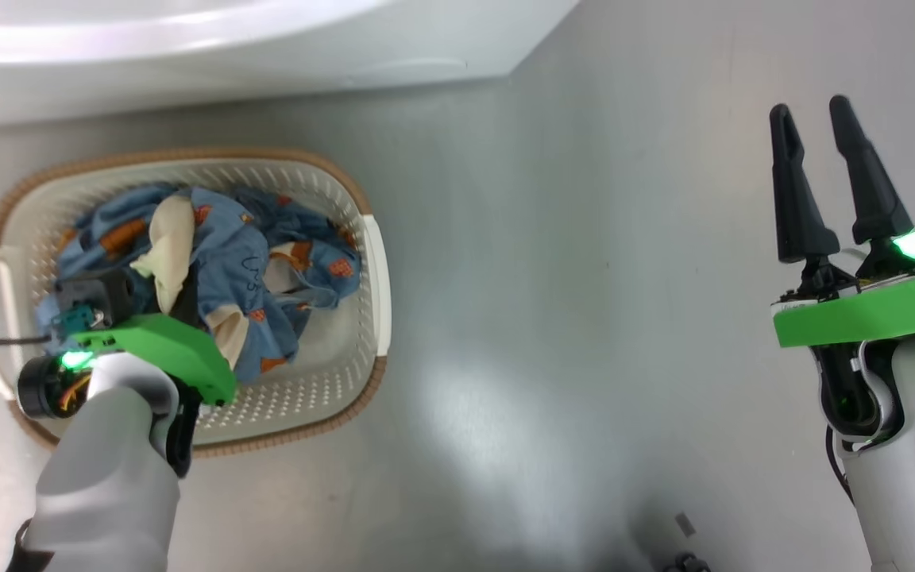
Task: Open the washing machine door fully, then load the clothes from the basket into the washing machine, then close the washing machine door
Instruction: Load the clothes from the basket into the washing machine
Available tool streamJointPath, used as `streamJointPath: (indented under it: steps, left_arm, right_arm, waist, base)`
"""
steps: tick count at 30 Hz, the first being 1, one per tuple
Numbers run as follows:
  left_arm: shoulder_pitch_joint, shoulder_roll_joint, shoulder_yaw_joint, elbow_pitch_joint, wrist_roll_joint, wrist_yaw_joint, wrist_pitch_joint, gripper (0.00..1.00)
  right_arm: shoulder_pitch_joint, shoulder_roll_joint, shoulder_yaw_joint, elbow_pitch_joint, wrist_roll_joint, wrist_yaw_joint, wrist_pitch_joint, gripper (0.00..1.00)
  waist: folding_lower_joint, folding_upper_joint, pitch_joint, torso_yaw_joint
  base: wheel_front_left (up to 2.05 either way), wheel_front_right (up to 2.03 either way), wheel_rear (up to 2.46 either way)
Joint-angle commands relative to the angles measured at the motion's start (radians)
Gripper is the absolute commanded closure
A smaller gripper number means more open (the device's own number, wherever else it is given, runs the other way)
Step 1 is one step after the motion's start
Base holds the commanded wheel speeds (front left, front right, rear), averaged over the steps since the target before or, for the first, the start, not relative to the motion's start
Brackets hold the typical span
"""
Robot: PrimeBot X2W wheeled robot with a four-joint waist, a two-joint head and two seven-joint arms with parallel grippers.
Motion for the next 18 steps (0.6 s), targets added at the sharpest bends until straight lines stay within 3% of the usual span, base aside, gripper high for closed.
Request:
streamJointPath:
  steps: [1,18]
  left_arm:
    - [0.055,0.04,0.017,-0.039,-0.008,-0.003,-0.012,1.0]
    - [0.366,0.018,0.1,-0.448,0.041,-0.003,-0.012,1.0]
  right_arm:
    - [0.043,0.002,0.019,-0.016,-0.001,0.01,-0.005,0.0]
    - [0.14,0.011,0.039,0.042,-0.005,0.01,-0.005,0.0]
  waist:
    - [-0.0001,-0.0001,-0.062,0.016]
    - [-0.0001,-0.0001,-0.322,0.06]
  base:
    - [0.0,0.0,0.0]
    - [0.0,0.0,0.0]
